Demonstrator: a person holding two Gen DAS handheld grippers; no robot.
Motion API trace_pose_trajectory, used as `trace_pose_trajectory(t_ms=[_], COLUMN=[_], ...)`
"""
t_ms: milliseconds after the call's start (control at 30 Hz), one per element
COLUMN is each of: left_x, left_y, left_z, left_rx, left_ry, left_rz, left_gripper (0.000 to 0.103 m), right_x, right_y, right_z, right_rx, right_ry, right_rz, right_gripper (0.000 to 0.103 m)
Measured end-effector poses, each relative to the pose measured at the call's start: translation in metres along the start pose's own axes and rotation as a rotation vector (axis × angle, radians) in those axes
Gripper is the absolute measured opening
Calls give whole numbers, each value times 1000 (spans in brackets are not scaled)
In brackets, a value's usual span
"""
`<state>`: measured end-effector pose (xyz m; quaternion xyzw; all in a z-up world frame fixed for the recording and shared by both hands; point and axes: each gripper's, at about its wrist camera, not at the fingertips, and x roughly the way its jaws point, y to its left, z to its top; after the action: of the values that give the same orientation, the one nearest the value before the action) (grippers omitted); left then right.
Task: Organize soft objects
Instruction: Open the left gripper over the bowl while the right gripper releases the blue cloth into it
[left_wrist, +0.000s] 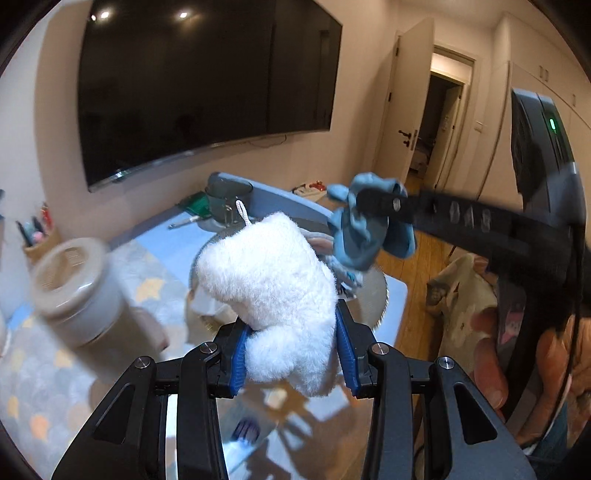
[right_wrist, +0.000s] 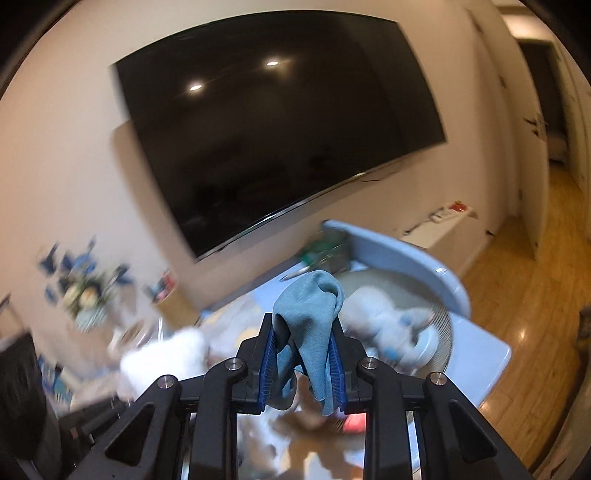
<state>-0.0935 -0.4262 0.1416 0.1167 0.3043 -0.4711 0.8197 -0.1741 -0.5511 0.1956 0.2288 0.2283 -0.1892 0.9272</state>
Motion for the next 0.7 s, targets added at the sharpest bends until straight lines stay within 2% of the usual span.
trace_pose_trajectory(t_ms=[233, 300, 333, 367, 400, 433, 600, 700], left_x=[52, 58, 61, 63, 66, 67, 56, 49], left_y=[-16, -17, -17, -16, -16, -16, -24, -27], left_z=[10, 10, 10, 11, 10, 8, -2, -6], left_rx=[63, 64, 62, 62, 60, 57, 82, 115], left_ry=[18, 21, 25, 34, 52, 59, 56, 53], left_rz=[52, 52, 48, 43, 37, 33, -4, 13], left_gripper=[41, 47, 50, 56, 75, 80, 80, 81], right_x=[60, 77, 84, 90, 97, 103, 98, 82], right_y=[-42, -57, -63, -69, -75, -83, -107, -105], right_z=[43, 49, 51, 52, 51, 50, 36, 27], right_rx=[103, 152, 168, 181, 196, 215, 284, 262], right_ry=[46, 72, 89, 106, 121, 139, 174, 163], right_rz=[-95, -94, -93, -95, -102, -107, -76, -73], right_gripper=[25, 27, 31, 50, 78, 87, 89, 89])
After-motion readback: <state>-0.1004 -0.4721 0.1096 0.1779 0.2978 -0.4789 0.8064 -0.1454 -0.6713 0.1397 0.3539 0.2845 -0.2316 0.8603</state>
